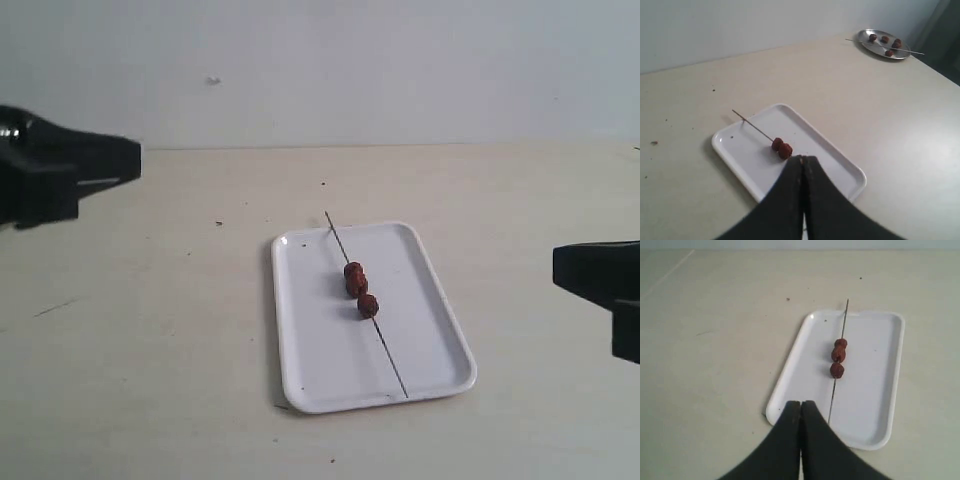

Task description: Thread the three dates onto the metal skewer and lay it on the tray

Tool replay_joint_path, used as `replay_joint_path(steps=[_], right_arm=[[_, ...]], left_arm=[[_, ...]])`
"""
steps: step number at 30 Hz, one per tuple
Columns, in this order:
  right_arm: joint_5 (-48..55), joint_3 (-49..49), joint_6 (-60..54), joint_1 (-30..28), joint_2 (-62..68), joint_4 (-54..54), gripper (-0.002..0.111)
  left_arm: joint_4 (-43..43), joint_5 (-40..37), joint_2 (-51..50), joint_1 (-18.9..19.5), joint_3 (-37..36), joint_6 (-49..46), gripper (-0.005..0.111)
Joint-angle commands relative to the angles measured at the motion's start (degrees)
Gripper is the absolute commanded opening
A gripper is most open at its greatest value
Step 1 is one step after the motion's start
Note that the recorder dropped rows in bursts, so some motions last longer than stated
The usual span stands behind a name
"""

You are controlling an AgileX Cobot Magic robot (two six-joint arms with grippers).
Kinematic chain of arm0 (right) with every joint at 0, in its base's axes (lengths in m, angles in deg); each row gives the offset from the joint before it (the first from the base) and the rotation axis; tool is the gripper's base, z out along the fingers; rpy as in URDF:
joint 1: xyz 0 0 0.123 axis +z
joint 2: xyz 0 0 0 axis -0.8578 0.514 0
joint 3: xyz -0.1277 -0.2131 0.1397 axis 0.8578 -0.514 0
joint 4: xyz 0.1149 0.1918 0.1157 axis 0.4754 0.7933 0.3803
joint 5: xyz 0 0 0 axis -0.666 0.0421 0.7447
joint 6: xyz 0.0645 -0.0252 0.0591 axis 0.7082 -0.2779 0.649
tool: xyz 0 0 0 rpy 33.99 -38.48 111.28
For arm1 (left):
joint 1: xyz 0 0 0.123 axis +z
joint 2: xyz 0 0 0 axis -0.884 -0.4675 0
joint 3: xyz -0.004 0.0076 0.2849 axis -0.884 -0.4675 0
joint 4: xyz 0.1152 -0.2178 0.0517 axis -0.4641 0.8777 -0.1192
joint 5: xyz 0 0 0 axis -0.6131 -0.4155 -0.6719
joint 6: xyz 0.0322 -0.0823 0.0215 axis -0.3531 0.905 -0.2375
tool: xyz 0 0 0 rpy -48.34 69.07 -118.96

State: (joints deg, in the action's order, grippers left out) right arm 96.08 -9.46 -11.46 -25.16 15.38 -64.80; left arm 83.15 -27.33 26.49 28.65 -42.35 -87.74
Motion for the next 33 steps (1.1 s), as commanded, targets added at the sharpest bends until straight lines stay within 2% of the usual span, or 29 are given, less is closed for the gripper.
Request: replay_joint_path(steps=[1,22,26,33], right_arm=[[0.1,-0.4,-0.4,0.3,-2.3,-0.8,0.000],[0.1,-0.4,-0.3,0.3,-2.5,-0.8,0.000],[0.1,-0.4,-0.5,0.3,-2.5,-0.8,0.000],[0.1,-0.4,-0.5,0.3,-2.5,-0.8,0.000]], left_arm=[[2.3,2.0,2.8,-0.4,-4.3,-0.2,0.000],[1.8,1.6,2.9,-0.4,-5.4,-0.2,0.000],[2.1,0.8,7.3,3.7,-6.2,-0.2,0.000],[2.0,15.2,19.3,13.2,-19.5,-2.1,0.000]])
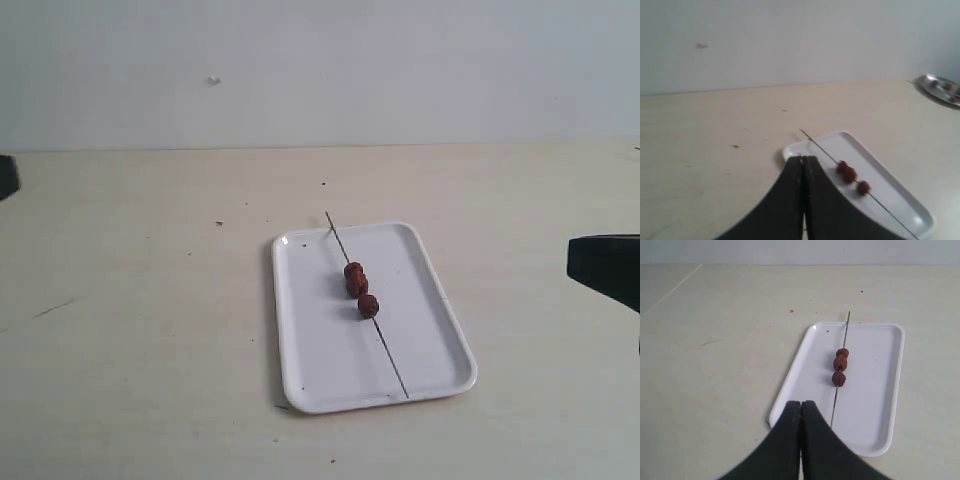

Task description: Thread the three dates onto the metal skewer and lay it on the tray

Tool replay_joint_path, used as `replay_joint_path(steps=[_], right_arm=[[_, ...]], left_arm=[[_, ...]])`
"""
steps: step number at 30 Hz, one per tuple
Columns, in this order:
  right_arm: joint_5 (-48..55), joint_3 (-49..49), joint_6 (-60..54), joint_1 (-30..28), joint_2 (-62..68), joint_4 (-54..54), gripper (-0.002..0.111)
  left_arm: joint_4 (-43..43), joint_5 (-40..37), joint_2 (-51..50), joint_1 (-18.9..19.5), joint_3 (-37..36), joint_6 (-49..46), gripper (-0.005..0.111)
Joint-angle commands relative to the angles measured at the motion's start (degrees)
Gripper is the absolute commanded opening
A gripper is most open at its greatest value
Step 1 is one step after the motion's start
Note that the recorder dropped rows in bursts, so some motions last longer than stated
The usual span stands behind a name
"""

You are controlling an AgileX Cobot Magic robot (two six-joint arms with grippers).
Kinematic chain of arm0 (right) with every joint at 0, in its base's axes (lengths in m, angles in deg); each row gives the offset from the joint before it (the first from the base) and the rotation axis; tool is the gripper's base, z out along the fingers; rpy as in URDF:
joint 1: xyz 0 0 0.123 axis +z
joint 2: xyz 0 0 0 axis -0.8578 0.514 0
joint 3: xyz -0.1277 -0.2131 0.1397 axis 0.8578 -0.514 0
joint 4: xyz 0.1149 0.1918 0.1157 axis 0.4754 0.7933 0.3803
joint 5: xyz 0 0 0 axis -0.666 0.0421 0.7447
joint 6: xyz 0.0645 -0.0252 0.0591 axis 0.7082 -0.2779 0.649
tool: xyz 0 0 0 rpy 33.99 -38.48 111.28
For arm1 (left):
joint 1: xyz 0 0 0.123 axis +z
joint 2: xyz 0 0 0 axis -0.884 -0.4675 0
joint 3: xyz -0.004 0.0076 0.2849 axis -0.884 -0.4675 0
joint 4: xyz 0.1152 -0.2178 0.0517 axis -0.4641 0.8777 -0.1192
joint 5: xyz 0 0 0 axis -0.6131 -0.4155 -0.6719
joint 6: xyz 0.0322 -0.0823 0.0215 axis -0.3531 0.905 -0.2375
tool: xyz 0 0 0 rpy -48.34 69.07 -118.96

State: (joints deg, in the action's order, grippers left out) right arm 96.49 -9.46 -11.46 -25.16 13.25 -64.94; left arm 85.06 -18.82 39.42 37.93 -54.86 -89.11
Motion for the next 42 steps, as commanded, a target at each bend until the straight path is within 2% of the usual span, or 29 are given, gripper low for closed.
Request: replay_joint_path(steps=[1,5,12,15,21,22,24,25,26,29,42], right_arm=[[-0.3,-0.4,-0.5,0.3,-0.3,-0.7,0.000],[-0.3,-0.4,-0.5,0.3,-0.3,-0.7,0.000],[-0.3,-0.4,-0.5,0.3,-0.3,-0.7,0.000],[-0.3,-0.4,-0.5,0.3,-0.3,-0.7,0.000],[-0.4,-0.4,-0.4,0.3,-0.3,-0.7,0.000],[-0.4,-0.4,-0.4,0.3,-0.3,-0.7,0.000],[-0.4,-0.4,-0.4,0.3,-0.3,-0.7,0.000],[-0.4,-0.4,-0.4,0.3,-0.3,-0.7,0.000],[-0.4,-0.4,-0.4,0.3,-0.3,-0.7,0.000],[-0.4,-0.4,-0.4,0.3,-0.3,-0.7,0.000],[-0.4,-0.4,-0.4,0.3,-0.3,-0.7,0.000]], left_arm=[[0.1,8.3,8.2,4.6,-8.9,-0.4,0.000],[0.3,13.4,16.1,6.3,-17.1,0.0,0.000],[-0.3,14.2,27.7,7.7,-26.9,-0.4,0.000],[-0.3,13.8,31.7,8.3,-27.5,-0.6,0.000],[-1.1,13.2,32.3,8.3,-27.5,-1.6,0.000],[-9.4,12.1,32.3,8.3,-27.5,5.0,0.000],[-35.2,10.1,32.3,8.3,-27.5,27.5,0.000],[-44.8,8.8,32.3,8.3,-27.5,39.6,0.000],[-50.2,7.5,32.3,8.3,-27.5,46.5,0.000],[-52.0,3.5,32.3,8.3,-27.5,49.3,0.000],[-52.0,3.4,32.3,8.3,-27.5,49.1,0.000]])
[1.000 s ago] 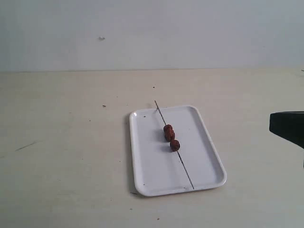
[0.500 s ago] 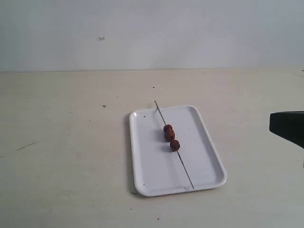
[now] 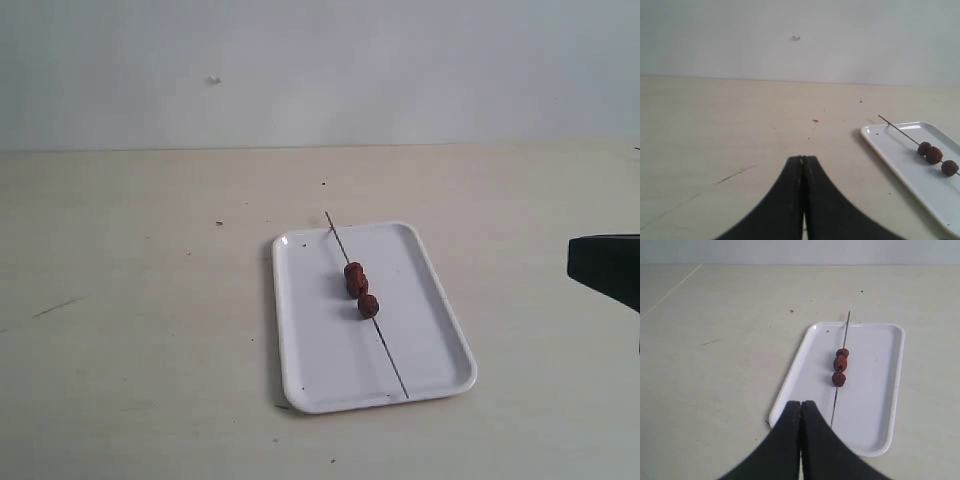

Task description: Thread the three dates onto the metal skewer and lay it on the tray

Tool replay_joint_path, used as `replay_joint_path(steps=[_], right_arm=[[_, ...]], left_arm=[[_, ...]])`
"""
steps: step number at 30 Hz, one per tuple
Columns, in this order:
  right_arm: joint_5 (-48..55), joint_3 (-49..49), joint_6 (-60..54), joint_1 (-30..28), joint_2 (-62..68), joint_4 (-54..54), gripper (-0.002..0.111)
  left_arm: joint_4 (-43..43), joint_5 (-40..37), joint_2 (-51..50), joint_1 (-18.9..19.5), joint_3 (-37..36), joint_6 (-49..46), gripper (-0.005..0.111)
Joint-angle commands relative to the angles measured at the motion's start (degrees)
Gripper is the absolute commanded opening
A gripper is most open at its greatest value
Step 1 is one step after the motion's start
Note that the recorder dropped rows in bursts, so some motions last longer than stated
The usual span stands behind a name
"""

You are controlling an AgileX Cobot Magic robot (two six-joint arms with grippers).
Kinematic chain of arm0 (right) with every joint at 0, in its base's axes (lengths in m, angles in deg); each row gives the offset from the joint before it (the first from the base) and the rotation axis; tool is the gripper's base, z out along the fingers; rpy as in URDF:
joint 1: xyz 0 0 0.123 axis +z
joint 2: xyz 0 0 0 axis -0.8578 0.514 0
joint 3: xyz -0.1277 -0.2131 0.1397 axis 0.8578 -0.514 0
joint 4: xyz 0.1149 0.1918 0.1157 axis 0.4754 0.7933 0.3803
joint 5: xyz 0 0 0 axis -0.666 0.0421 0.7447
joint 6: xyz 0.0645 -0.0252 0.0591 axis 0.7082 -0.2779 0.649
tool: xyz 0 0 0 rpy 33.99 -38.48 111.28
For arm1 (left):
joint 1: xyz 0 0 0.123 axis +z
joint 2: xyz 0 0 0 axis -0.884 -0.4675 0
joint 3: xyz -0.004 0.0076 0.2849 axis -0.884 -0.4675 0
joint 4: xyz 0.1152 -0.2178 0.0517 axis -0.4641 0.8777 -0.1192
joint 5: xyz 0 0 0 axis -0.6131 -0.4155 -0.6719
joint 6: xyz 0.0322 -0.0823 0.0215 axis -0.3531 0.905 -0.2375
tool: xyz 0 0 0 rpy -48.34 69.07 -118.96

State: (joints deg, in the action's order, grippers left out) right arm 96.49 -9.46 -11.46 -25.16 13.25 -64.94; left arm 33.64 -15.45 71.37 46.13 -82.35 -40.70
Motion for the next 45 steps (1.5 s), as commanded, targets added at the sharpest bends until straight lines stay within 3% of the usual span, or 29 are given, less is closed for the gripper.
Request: replay_joint_path(steps=[1,10,12,15,22,27,39,45], right_arm=[[-0.4,-0.4,-0.4,0.3,-0.3,-0.7,0.000],[-0.6,-0.4,0.0,0.3,-0.8,-0.1,0.000],[-0.6,-0.4,-3.9,-2.2,-1.8,-0.3,0.000],[-2.9,-2.0,-8.0,-9.9,-3.0,-1.1,0.000],[-27.4,-16.2,-8.0,-30.0,-8.6,-4.1,0.000],[-33.8,-25.8,-8.0,-41.1,-17.7,-3.0,0.000],[-32.4,-29.5,-8.1,-42.3,-24.1,-2.1,0.000],[-32.1,-29.5,-18.6,-42.3,-28.0,6.6,0.000]], left_arm=[[-0.6,0.0,0.4,0.1,0.0,0.7,0.000],[-0.6,0.0,0.4,0.1,0.0,0.7,0.000],[-0.6,0.0,0.4,0.1,0.0,0.7,0.000],[-0.6,0.0,0.4,0.1,0.0,0.7,0.000],[-0.6,0.0,0.4,0.1,0.0,0.7,0.000],[-0.6,0.0,0.4,0.1,0.0,0.7,0.000],[-0.7,0.0,0.4,0.1,0.0,0.7,0.000],[-0.7,0.0,0.4,0.1,0.0,0.7,0.000]])
